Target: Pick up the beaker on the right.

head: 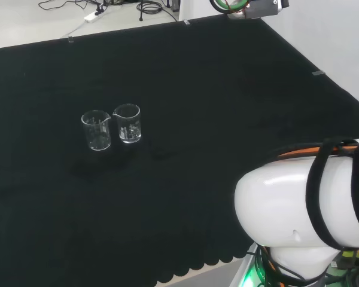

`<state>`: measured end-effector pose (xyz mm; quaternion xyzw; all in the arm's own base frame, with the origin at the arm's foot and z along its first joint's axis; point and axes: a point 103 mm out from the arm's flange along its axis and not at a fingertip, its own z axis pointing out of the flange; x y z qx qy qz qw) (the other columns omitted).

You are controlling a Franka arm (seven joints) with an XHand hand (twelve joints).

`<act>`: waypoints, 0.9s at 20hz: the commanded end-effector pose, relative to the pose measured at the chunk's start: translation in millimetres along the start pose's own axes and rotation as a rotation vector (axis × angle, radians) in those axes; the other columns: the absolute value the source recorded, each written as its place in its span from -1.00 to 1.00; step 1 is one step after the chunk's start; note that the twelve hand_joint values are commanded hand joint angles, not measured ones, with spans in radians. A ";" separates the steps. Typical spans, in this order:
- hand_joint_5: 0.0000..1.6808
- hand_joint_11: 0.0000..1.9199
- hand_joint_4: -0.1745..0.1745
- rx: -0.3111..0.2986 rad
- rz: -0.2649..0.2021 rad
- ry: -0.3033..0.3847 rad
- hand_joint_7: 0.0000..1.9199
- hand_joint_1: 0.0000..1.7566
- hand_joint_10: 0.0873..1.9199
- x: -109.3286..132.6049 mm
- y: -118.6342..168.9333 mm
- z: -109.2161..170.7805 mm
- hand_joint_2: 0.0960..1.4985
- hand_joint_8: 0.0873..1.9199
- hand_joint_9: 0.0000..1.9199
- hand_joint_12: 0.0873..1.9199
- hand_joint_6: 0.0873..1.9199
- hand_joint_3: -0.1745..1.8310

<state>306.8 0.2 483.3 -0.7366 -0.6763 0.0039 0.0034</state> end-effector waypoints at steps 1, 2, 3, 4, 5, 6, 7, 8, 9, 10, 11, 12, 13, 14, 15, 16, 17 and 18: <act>-0.79 -1.00 -0.03 -0.005 0.006 -0.025 -0.92 -0.85 -0.42 2.5 0.8 -1.0 0.50 -0.52 -0.85 0.01 -0.81 -0.26; -0.76 -1.00 -0.02 -0.005 0.007 -0.025 -0.91 -0.87 -0.44 5.6 1.5 -1.4 0.58 -0.55 -0.84 0.00 -0.89 -0.36; -0.73 -1.00 -0.01 -0.009 0.012 -0.023 -0.90 -0.88 -0.45 6.8 1.5 -1.8 0.63 -0.58 -0.84 0.00 -0.96 -0.43; -0.71 -1.00 -0.01 -0.012 0.016 -0.021 -0.89 -0.88 -0.46 8.1 1.8 -1.9 0.67 -0.60 -0.83 0.00 -1.00 -0.47; -0.70 -1.00 -0.01 -0.015 0.017 -0.019 -0.89 -0.88 -0.47 9.1 1.9 -1.6 0.68 -0.61 -0.83 -0.01 -1.00 -0.50; -0.69 -1.00 -0.01 -0.016 0.018 -0.018 -0.89 -0.88 -0.47 11.1 2.2 -1.1 0.69 -0.61 -0.83 -0.01 -1.00 -0.51; -0.69 -1.00 0.00 -0.014 0.021 -0.016 -0.88 -0.88 -0.47 12.7 2.7 -0.5 0.70 -0.61 -0.83 -0.01 -1.00 -0.51; -0.69 -1.00 -0.01 -0.012 0.022 -0.015 -0.88 -0.88 -0.47 14.2 3.1 0.0 0.70 -0.62 -0.83 -0.01 -1.00 -0.52; -0.69 -1.00 -0.01 0.004 0.021 -0.014 -0.88 -0.88 -0.47 10.3 4.9 1.4 0.70 -0.62 -0.83 -0.01 -1.00 -0.52; -0.69 -1.00 -0.01 0.001 0.061 0.048 -0.88 -0.89 -0.47 -6.6 8.1 3.5 0.70 -0.62 -0.83 -0.01 -1.00 -0.52; -0.68 -1.00 -0.01 -0.001 0.068 0.037 -0.88 -0.88 -0.47 -9.7 9.1 6.1 0.71 -0.62 -0.82 0.00 -1.00 -0.53; -0.68 -1.00 -0.01 0.003 0.071 0.023 -0.87 -0.88 -0.47 -9.5 9.7 8.7 0.71 -0.62 -0.82 0.01 -1.00 -0.53; -0.69 -1.00 0.00 0.010 0.071 0.009 -0.87 -0.86 -0.47 -8.0 10.7 11.4 0.69 -0.62 -0.81 0.01 -1.00 -0.54; -0.70 -1.00 0.00 0.017 0.070 0.004 -0.86 -0.83 -0.46 -5.6 12.1 14.4 0.67 -0.62 -0.81 0.01 -1.00 -0.55; -0.71 -1.00 -0.01 0.026 0.070 0.002 -0.86 -0.79 -0.46 -1.6 13.8 17.9 0.64 -0.61 -0.80 0.02 -1.00 -0.57; -0.71 -1.00 -0.01 0.034 0.070 -0.003 -0.85 -0.74 -0.46 8.2 15.4 23.5 0.60 -0.61 -0.79 0.03 -1.00 -0.58; -0.72 -1.00 -0.01 0.040 0.067 -0.007 -0.85 -0.66 -0.45 26.3 16.1 30.3 0.54 -0.61 -0.78 0.04 -1.00 -0.60; -0.72 -1.00 -0.01 0.046 0.054 -0.007 -0.85 -0.57 -0.44 51.6 16.4 37.5 0.49 -0.61 -0.77 0.06 -1.00 -0.62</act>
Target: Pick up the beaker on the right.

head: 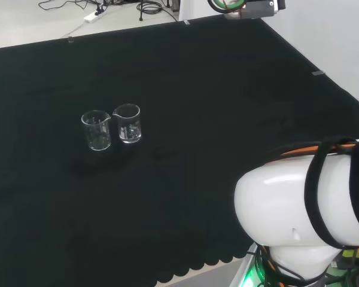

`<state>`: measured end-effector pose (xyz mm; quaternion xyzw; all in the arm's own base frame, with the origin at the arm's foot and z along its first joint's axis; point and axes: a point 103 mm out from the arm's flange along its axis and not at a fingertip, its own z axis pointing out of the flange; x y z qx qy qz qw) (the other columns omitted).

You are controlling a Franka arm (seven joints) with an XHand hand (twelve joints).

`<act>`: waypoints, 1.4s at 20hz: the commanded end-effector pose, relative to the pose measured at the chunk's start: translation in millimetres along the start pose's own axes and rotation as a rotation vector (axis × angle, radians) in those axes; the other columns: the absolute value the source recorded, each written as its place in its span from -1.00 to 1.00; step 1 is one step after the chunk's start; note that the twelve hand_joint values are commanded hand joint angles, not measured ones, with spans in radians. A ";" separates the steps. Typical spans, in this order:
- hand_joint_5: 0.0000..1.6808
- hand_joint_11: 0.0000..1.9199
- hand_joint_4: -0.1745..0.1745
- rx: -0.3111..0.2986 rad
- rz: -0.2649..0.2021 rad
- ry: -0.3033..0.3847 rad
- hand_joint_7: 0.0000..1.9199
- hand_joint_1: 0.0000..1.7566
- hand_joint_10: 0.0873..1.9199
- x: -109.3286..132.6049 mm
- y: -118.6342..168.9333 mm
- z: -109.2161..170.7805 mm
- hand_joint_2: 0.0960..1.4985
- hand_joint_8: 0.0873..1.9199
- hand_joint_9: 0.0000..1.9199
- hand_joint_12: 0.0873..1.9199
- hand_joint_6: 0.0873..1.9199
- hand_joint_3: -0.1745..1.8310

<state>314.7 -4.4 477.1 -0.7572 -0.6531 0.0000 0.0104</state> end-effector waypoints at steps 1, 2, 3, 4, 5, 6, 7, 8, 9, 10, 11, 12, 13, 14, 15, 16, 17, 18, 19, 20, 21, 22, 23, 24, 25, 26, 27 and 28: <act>-0.72 -1.00 -0.01 0.042 -0.017 -0.015 -0.85 -0.51 -0.44 70.9 4.7 37.5 0.45 -0.60 -0.77 0.07 -1.00 -0.63; -0.72 -1.00 -0.02 0.042 -0.022 0.002 -0.84 -0.46 -0.43 80.5 5.4 41.0 0.41 -0.60 -0.76 0.09 -1.00 -0.63; -0.71 -1.00 -0.03 0.037 -0.029 0.016 -0.84 -0.41 -0.43 85.8 6.7 43.6 0.38 -0.60 -0.75 0.10 -1.00 -0.64; -0.71 -1.00 -0.04 0.035 -0.031 0.024 -0.84 -0.38 -0.42 87.4 8.5 45.4 0.36 -0.59 -0.74 0.12 -1.00 -0.63; -0.70 -1.00 -0.05 0.031 -0.032 0.033 -0.83 -0.35 -0.42 88.2 10.9 48.0 0.32 -0.58 -0.74 0.14 -1.00 -0.61; -0.69 -1.00 -0.06 0.030 -0.037 0.045 -0.82 -0.33 -0.41 84.1 14.1 50.7 0.28 -0.57 -0.73 0.15 -1.00 -0.57; -0.69 -1.00 -0.06 0.032 -0.039 0.057 -0.82 -0.32 -0.41 79.3 18.0 53.5 0.24 -0.55 -0.72 0.16 -1.00 -0.52; -0.69 -1.00 -0.07 0.035 -0.042 0.070 -0.82 -0.31 -0.41 74.0 24.4 58.1 0.20 -0.54 -0.72 0.17 -1.00 -0.47; -0.69 -1.00 -0.07 0.037 -0.043 0.079 -0.81 -0.30 -0.40 72.1 29.1 61.6 0.17 -0.53 -0.72 0.18 -1.00 -0.44; -0.68 -1.00 -0.07 0.039 -0.043 0.089 -0.81 -0.30 -0.40 70.8 34.4 65.4 0.15 -0.53 -0.71 0.19 -1.00 -0.42; -0.68 -1.00 -0.08 0.040 -0.052 0.094 -0.81 -0.29 -0.40 70.8 39.0 68.9 0.14 -0.53 -0.71 0.19 -1.00 -0.41; -0.68 -1.00 -0.08 0.042 -0.054 0.100 -0.81 -0.29 -0.40 72.0 45.7 73.6 0.12 -0.52 -0.71 0.20 -1.00 -0.39; -0.68 -1.00 -0.09 0.051 -0.061 0.110 -0.80 -0.28 -0.40 73.4 56.2 81.4 0.11 -0.52 -0.70 0.21 -1.00 -0.38; -0.68 -1.00 -0.09 0.066 -0.071 0.115 -0.80 -0.28 -0.40 73.5 69.1 91.1 0.10 -0.52 -0.70 0.21 -1.00 -0.37; -0.68 -1.00 -0.09 0.076 -0.076 0.121 -0.80 -0.27 -0.40 72.2 81.7 100.0 0.09 -0.51 -0.70 0.21 -1.00 -0.36; -0.67 -1.00 -0.10 0.071 -0.083 0.138 -0.80 -0.26 -0.40 69.7 91.6 107.2 0.08 -0.51 -0.70 0.22 -1.00 -0.36; -0.67 -1.00 -0.10 0.069 -0.088 0.157 -0.80 -0.26 -0.40 67.9 99.9 113.9 0.08 -0.51 -0.70 0.22 -1.00 -0.36; -0.67 -1.00 -0.10 0.067 -0.092 0.171 -0.80 -0.25 -0.40 65.1 106.3 120.1 0.07 -0.51 -0.69 0.22 -1.00 -0.36; -0.67 -1.00 -0.10 0.071 -0.098 0.176 -0.80 -0.24 -0.40 63.0 112.6 127.0 0.06 -0.51 -0.69 0.22 -1.00 -0.35; -0.67 -1.00 -0.11 0.077 -0.101 0.194 -0.80 -0.23 -0.40 60.7 118.5 134.0 0.05 -0.51 -0.69 0.22 -1.00 -0.35; -0.67 -1.00 -0.11 0.083 -0.103 0.224 -0.79 -0.22 -0.40 57.9 123.3 140.1 0.04 -0.51 -0.69 0.23 -1.00 -0.34; -0.67 -1.00 -0.12 0.089 -0.105 0.248 -0.79 -0.21 -0.40 55.3 128.1 146.8 0.02 -0.50 -0.68 0.23 -1.00 -0.33; -0.66 -1.00 -0.12 0.092 -0.109 0.253 -0.78 -0.20 -0.39 53.0 132.5 153.1 0.00 -0.49 -0.67 0.23 -1.00 -0.32; -0.66 -1.00 -0.13 0.099 -0.114 0.263 -0.77 -0.18 -0.40 50.1 137.5 160.7 -0.02 -0.49 -0.66 0.24 -1.00 -0.30; -0.65 -1.00 -0.14 0.105 -0.119 0.270 -0.76 -0.17 -0.40 47.7 141.6 167.2 -0.05 -0.48 -0.65 0.24 -1.00 -0.28; -0.65 -1.00 -0.14 0.113 -0.124 0.280 -0.76 -0.16 -0.40 45.6 145.1 173.3 -0.07 -0.48 -0.64 0.24 -1.00 -0.26; -0.64 -1.00 -0.15 0.123 -0.131 0.294 -0.75 -0.16 -0.40 42.0 148.8 180.0 -0.09 -0.47 -0.63 0.24 -1.00 -0.25; -0.64 -1.00 -0.15 0.129 -0.138 0.309 -0.75 -0.15 -0.41 39.8 151.8 186.0 -0.11 -0.47 -0.63 0.25 -1.00 -0.24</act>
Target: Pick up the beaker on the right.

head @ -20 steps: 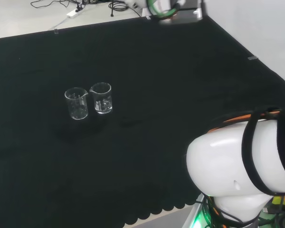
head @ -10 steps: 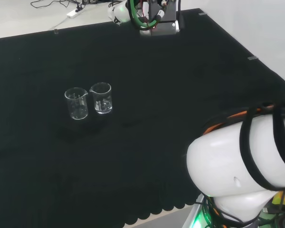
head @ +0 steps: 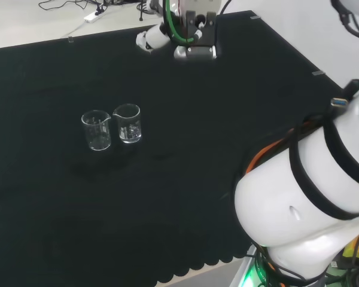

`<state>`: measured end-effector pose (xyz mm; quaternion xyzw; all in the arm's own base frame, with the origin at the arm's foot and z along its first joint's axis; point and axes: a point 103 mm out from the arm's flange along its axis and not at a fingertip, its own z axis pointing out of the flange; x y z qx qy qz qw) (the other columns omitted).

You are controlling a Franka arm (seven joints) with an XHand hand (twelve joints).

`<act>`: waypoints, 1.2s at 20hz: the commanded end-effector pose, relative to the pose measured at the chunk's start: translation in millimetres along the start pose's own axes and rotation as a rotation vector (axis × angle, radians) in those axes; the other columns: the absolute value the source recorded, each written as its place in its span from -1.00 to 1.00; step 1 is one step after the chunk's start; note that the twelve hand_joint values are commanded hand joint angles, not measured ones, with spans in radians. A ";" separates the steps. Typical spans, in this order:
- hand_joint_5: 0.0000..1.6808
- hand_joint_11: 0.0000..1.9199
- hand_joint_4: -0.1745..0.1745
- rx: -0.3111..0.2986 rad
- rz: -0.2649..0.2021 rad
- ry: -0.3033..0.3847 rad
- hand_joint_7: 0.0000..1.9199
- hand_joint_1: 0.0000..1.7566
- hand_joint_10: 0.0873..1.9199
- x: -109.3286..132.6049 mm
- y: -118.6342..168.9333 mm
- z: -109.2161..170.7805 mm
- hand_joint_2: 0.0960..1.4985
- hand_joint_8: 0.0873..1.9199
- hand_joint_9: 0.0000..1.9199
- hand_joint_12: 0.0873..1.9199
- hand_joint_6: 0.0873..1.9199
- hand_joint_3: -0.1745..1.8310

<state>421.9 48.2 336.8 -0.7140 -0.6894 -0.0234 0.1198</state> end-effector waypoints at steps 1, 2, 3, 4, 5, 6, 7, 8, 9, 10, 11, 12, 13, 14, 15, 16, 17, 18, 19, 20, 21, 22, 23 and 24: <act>-0.64 -1.00 -0.15 -0.003 -0.048 0.147 -0.75 -0.14 -0.41 -42.3 56.3 39.1 -0.12 -0.47 -0.63 0.25 -1.00 -0.22; -0.64 -1.00 -0.15 0.006 -0.063 0.158 -0.75 -0.14 -0.41 -44.8 59.5 45.3 -0.14 -0.46 -0.62 0.25 -1.00 -0.22; -0.64 -1.00 -0.15 0.013 -0.075 0.164 -0.76 -0.13 -0.42 -46.8 61.8 50.7 -0.15 -0.47 -0.63 0.24 -1.00 -0.21; -0.64 -1.00 -0.15 0.022 -0.090 0.171 -0.77 -0.13 -0.42 -48.5 64.2 56.7 -0.17 -0.47 -0.66 0.22 -1.00 -0.21; -0.64 -1.00 -0.15 0.032 -0.106 0.180 -0.78 -0.13 -0.43 -50.0 66.4 62.7 -0.18 -0.47 -0.68 0.19 -1.00 -0.20; -0.64 -1.00 -0.15 0.043 -0.121 0.195 -0.79 -0.13 -0.43 -51.4 68.5 68.6 -0.19 -0.48 -0.70 0.17 -1.00 -0.20; -0.64 -1.00 -0.15 0.052 -0.139 0.216 -0.80 -0.12 -0.44 -52.7 70.9 75.1 -0.21 -0.48 -0.71 0.15 -1.00 -0.19; -0.65 -1.00 -0.15 0.057 -0.153 0.229 -0.81 -0.12 -0.43 -53.9 72.8 81.0 -0.22 -0.48 -0.71 0.14 -1.00 -0.19; -0.66 -1.00 -0.14 0.073 -0.173 0.247 -0.81 -0.11 -0.43 -55.0 76.2 89.2 -0.24 -0.48 -0.71 0.13 -1.00 -0.19; -0.67 -1.00 -0.14 0.080 -0.182 0.255 -0.81 -0.11 -0.43 -55.2 77.7 92.9 -0.25 -0.48 -0.70 0.12 -1.00 -0.19; -0.68 -1.00 -0.14 0.088 -0.197 0.262 -0.81 -0.10 -0.42 -55.1 80.0 98.0 -0.26 -0.48 -0.70 0.12 -1.00 -0.19; -0.68 -1.00 -0.14 0.097 -0.211 0.267 -0.81 -0.10 -0.42 -54.7 82.1 102.7 -0.28 -0.48 -0.69 0.11 -1.00 -0.18; -0.70 -1.00 -0.15 0.104 -0.230 0.276 -0.81 -0.09 -0.42 -54.0 84.5 107.7 -0.29 -0.48 -0.69 0.10 -1.00 -0.18; -0.71 -1.00 -0.15 0.109 -0.248 0.286 -0.82 -0.09 -0.42 -53.1 86.7 112.1 -0.31 -0.48 -0.70 0.10 -1.00 -0.17; -0.72 -1.00 -0.15 0.115 -0.266 0.292 -0.82 -0.09 -0.43 -52.1 89.2 116.9 -0.32 -0.48 -0.70 0.09 -1.00 -0.17; -0.73 -1.00 -0.15 0.120 -0.280 0.294 -0.82 -0.10 -0.43 -51.3 91.5 121.4 -0.34 -0.48 -0.70 0.08 -1.00 -0.17; -0.74 -1.00 -0.15 0.119 -0.294 0.306 -0.83 -0.10 -0.43 -51.2 94.5 128.3 -0.35 -0.48 -0.71 0.07 -1.00 -0.17; -0.74 -1.00 -0.15 0.119 -0.300 0.311 -0.83 -0.11 -0.43 -51.2 96.1 132.0 -0.36 -0.48 -0.71 0.07 -1.00 -0.17; -0.75 -1.00 -0.15 0.126 -0.307 0.319 -0.83 -0.11 -0.43 -51.6 98.5 137.5 -0.37 -0.48 -0.71 0.06 -1.00 -0.17; -0.75 -1.00 -0.15 0.133 -0.312 0.327 -0.83 -0.12 -0.43 -51.9 100.3 141.6 -0.38 -0.48 -0.71 0.06 -1.00 -0.18; -0.75 -1.00 -0.15 0.139 -0.317 0.334 -0.83 -0.12 -0.43 -52.2 102.2 146.0 -0.38 -0.48 -0.71 0.06 -1.00 -0.18; -0.75 -1.00 -0.15 0.145 -0.321 0.337 -0.83 -0.12 -0.43 -52.4 104.4 150.8 -0.39 -0.48 -0.71 0.06 -1.00 -0.18; -0.75 -1.00 -0.16 0.150 -0.323 0.342 -0.83 -0.12 -0.43 -52.6 106.2 155.0 -0.40 -0.48 -0.70 0.06 -1.00 -0.18; -0.75 -1.00 -0.16 0.152 -0.326 0.348 -0.83 -0.12 -0.43 -52.6 107.5 158.6 -0.40 -0.48 -0.70 0.06 -1.00 -0.19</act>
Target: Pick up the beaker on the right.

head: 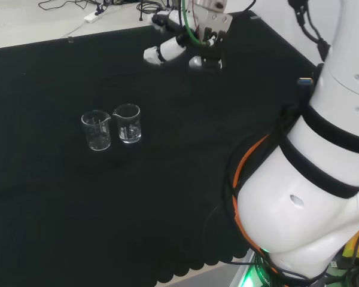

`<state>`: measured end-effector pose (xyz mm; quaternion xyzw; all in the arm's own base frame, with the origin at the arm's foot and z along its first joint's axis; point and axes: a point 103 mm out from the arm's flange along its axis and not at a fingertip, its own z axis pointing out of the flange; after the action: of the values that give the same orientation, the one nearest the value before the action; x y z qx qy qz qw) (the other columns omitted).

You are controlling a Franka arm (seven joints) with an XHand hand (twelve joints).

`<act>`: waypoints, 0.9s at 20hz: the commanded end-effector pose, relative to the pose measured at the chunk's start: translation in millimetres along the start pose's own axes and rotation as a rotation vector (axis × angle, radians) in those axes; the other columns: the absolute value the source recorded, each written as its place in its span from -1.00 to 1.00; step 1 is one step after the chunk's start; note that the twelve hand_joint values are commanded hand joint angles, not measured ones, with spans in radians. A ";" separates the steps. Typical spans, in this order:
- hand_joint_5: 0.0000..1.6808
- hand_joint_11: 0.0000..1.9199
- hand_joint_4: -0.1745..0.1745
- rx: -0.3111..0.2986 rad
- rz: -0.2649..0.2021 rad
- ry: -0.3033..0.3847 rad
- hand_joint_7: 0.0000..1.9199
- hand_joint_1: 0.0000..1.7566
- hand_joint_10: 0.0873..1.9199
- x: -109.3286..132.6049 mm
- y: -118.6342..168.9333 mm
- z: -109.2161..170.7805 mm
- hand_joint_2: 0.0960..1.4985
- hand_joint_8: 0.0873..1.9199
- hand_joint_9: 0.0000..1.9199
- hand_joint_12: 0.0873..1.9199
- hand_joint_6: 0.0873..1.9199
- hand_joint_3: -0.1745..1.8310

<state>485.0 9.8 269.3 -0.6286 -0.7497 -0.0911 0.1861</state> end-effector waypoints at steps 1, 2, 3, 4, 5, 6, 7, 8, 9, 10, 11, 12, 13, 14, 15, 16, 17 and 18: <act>-0.75 -1.00 -0.16 0.120 -0.105 0.187 -0.83 -0.12 -0.43 -32.3 34.8 108.3 -0.40 -0.48 -0.70 0.06 -1.00 -0.19; -0.75 -1.00 -0.16 0.125 -0.108 0.190 -0.83 -0.12 -0.43 -33.1 35.9 111.8 -0.41 -0.48 -0.70 0.06 -1.00 -0.19; -0.75 -1.00 -0.17 0.130 -0.114 0.194 -0.83 -0.12 -0.43 -33.9 37.4 116.6 -0.41 -0.48 -0.70 0.06 -1.00 -0.19; -0.75 -1.00 -0.17 0.135 -0.122 0.200 -0.83 -0.12 -0.43 -34.6 38.7 121.2 -0.41 -0.48 -0.70 0.06 -1.00 -0.19; -0.75 -1.00 -0.17 0.144 -0.136 0.212 -0.83 -0.12 -0.43 -35.4 39.8 125.7 -0.41 -0.48 -0.70 0.06 -1.00 -0.19; -0.75 -1.00 -0.17 0.148 -0.147 0.217 -0.83 -0.13 -0.43 -35.7 40.3 129.4 -0.41 -0.48 -0.70 0.06 -1.00 -0.20; -0.75 -1.00 -0.17 0.153 -0.155 0.224 -0.83 -0.13 -0.44 -36.2 40.5 132.7 -0.41 -0.48 -0.71 0.06 -1.00 -0.20; -0.75 -1.00 -0.17 0.155 -0.161 0.228 -0.84 -0.13 -0.44 -36.6 40.5 135.8 -0.42 -0.49 -0.71 0.06 -1.00 -0.20; -0.75 -1.00 -0.16 0.157 -0.166 0.233 -0.84 -0.13 -0.44 -37.0 40.3 138.8 -0.42 -0.49 -0.72 0.06 -1.00 -0.20; -0.75 -1.00 -0.16 0.159 -0.171 0.239 -0.84 -0.13 -0.44 -37.4 39.9 141.8 -0.42 -0.49 -0.72 0.06 -1.00 -0.21; -0.75 -1.00 -0.15 0.162 -0.176 0.242 -0.85 -0.13 -0.45 -37.8 39.6 144.4 -0.42 -0.49 -0.73 0.05 -1.00 -0.21; -0.76 -1.00 -0.15 0.162 -0.180 0.247 -0.85 -0.14 -0.45 -38.4 39.0 147.0 -0.43 -0.49 -0.73 0.05 -1.00 -0.21; -0.76 -1.00 -0.15 0.163 -0.185 0.249 -0.85 -0.14 -0.45 -39.0 38.5 149.5 -0.43 -0.49 -0.73 0.05 -1.00 -0.21; -0.76 -1.00 -0.15 0.164 -0.190 0.253 -0.85 -0.14 -0.45 -39.7 37.7 151.7 -0.43 -0.49 -0.73 0.05 -1.00 -0.21; -0.75 -1.00 -0.15 0.164 -0.196 0.258 -0.85 -0.14 -0.45 -40.5 36.9 153.9 -0.43 -0.49 -0.72 0.04 -1.00 -0.21; -0.75 -1.00 -0.15 0.166 -0.203 0.262 -0.85 -0.14 -0.44 -40.9 36.1 156.8 -0.43 -0.49 -0.72 0.04 -1.00 -0.21; -0.75 -1.00 -0.15 0.169 -0.210 0.266 -0.85 -0.15 -0.44 -41.0 35.5 159.4 -0.43 -0.49 -0.72 0.04 -1.00 -0.22; -0.74 -1.00 -0.15 0.172 -0.215 0.266 -0.84 -0.15 -0.44 -41.0 34.8 161.9 -0.43 -0.49 -0.71 0.04 -1.00 -0.22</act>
<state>502.2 36.3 110.2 -0.5184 -0.7840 -0.1230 0.3186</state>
